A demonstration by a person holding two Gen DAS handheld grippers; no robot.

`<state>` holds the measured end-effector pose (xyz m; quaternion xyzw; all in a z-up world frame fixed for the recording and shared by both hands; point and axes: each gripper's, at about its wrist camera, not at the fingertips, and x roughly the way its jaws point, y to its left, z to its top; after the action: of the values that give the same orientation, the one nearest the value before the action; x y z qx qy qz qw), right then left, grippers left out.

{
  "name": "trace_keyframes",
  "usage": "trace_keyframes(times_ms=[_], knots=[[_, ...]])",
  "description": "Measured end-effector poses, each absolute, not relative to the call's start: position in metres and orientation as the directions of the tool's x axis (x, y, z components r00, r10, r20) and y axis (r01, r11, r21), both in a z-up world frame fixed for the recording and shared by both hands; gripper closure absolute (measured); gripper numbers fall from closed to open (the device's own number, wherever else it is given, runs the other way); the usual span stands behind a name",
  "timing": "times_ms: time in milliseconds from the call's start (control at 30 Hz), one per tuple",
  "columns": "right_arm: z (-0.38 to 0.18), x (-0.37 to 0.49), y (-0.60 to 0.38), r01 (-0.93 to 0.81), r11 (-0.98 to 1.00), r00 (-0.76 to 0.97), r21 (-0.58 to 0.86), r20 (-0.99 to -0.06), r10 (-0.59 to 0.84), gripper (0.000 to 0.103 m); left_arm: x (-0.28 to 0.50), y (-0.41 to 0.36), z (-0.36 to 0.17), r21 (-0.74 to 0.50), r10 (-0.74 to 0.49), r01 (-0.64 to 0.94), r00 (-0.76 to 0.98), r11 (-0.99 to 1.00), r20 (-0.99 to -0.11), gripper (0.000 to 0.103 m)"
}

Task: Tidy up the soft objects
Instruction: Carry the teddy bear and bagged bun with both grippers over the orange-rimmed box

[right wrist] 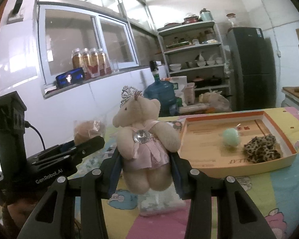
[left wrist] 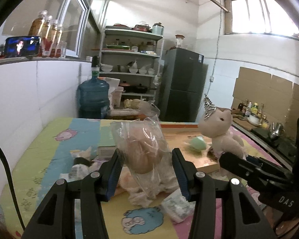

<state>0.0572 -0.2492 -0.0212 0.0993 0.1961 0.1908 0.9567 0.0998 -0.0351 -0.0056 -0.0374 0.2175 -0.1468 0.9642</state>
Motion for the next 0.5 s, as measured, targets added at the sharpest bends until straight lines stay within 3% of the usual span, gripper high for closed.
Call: trace_keyframes(times_ms=[500], knots=[[-0.019, 0.061, -0.306, -0.197, 0.947, 0.898, 0.255, -0.341, 0.279, 0.057, 0.127, -0.089, -0.011, -0.14, -0.358, 0.331, 0.827, 0.933, -0.433, 0.053]])
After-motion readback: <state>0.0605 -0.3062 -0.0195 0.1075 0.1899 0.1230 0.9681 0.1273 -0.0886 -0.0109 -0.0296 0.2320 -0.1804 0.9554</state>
